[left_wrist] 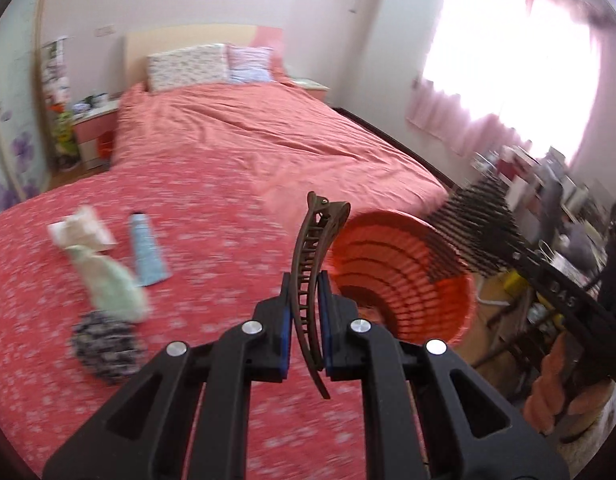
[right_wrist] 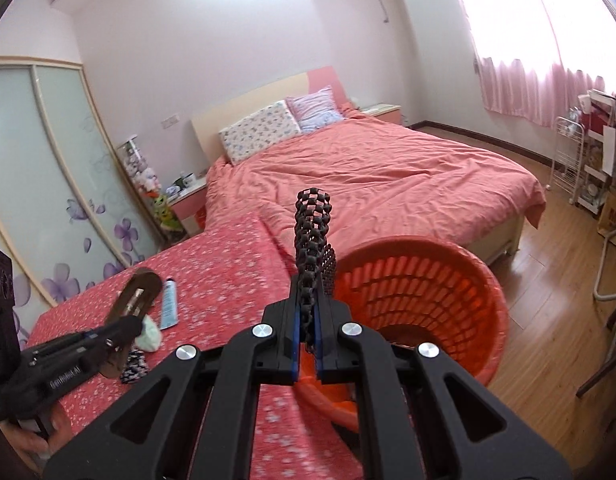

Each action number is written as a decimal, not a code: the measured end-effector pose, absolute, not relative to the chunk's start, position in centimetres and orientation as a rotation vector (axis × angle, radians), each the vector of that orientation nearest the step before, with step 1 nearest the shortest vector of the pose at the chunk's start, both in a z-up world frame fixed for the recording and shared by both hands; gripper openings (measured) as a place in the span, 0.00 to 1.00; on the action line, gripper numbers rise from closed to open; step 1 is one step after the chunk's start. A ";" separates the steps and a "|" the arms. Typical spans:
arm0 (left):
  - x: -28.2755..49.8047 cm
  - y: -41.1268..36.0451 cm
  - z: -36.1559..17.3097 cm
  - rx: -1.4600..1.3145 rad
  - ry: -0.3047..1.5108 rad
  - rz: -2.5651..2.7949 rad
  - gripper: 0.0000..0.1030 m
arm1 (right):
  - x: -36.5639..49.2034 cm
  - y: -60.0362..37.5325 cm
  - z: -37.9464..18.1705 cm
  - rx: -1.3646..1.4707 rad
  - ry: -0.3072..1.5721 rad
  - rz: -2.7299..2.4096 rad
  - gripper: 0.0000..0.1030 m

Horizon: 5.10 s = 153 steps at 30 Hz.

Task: Collect trash
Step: 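Carry the hair clip and mesh pad over the orange basket and release both, then grasp the daisy pouch with the left tool while the right tool grasps the light blue tube, then lift the daisy pouch and blue tube off the bed with both tools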

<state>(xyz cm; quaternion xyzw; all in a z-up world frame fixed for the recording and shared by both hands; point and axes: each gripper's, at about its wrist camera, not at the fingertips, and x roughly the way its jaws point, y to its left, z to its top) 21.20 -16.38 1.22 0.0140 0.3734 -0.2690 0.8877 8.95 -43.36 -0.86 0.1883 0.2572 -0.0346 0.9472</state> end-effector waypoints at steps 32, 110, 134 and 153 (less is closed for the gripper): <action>24.3 -11.5 -5.4 0.110 0.791 -0.320 0.61 | 10.7 -42.3 -5.2 0.313 0.619 -0.128 0.52; 28.9 13.5 -10.4 -0.128 0.875 0.033 0.31 | 21.3 -21.2 -10.2 0.059 0.868 0.061 0.31; 30.0 11.2 -10.1 0.006 0.892 0.024 0.21 | 20.4 -22.1 -10.3 0.093 0.859 0.077 0.29; 25.9 7.0 -5.6 0.041 0.774 -0.076 0.16 | 17.6 -23.4 -10.3 0.102 0.879 0.092 0.29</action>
